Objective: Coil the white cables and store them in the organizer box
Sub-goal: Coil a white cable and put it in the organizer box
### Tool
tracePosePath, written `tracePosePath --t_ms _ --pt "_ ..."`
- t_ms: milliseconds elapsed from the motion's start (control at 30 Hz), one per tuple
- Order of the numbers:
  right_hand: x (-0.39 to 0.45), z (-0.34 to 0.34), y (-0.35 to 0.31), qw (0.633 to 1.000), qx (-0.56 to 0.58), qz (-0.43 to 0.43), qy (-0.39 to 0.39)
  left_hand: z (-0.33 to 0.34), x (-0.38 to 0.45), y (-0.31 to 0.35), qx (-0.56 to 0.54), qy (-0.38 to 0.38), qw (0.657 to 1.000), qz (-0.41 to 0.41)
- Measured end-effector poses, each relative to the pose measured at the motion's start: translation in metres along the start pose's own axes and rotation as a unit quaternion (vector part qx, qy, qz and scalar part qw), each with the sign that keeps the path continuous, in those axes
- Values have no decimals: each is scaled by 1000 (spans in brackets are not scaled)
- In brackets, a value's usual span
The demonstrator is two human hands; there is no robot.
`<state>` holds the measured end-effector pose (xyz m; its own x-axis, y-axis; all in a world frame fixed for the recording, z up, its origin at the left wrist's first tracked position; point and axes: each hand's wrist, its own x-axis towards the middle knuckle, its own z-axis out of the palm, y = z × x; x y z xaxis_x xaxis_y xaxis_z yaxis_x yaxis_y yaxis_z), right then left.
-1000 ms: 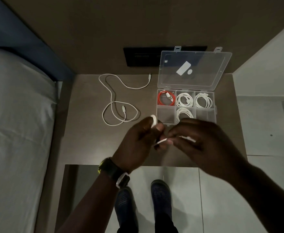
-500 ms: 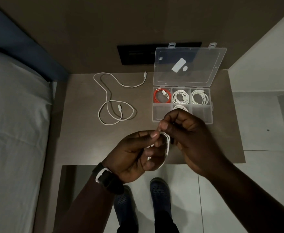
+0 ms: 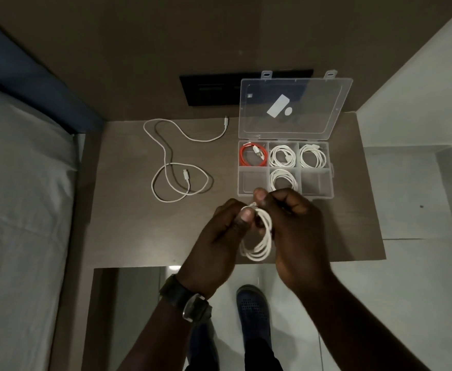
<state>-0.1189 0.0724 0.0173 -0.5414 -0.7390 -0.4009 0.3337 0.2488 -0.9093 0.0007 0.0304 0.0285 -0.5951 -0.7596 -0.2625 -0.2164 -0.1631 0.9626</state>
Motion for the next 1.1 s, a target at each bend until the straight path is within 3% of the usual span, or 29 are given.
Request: tracePosePath --t_ms 100,200,400,500,600,733,900,1000,1100 --pt "-18 2 8 993 -92 -70 -7 -1 0 -4 -8 45 999 -8" --pt "-28 -5 14 986 -136 -74 -59 0 6 -10 5 50 999 -11" --pt "-8 -31 18 987 41 85 -126 1 15 -34 159 66 983 67" --pt "11 -36 24 979 124 133 -91 6 31 -46 192 75 976 67" --pt "40 -37 31 977 131 159 -61 8 59 -54 199 68 977 14" --pt "86 -27 31 988 76 128 -35 0 103 -59 179 96 979 -33" --pt "134 -23 38 996 -27 77 -35 -5 141 -71 66 159 979 -108" --pt "145 -24 54 988 -137 54 -37 -5 144 -87 75 156 974 -148" --pt "150 -24 64 963 -267 18 -26 1 137 -97 173 180 963 -105"
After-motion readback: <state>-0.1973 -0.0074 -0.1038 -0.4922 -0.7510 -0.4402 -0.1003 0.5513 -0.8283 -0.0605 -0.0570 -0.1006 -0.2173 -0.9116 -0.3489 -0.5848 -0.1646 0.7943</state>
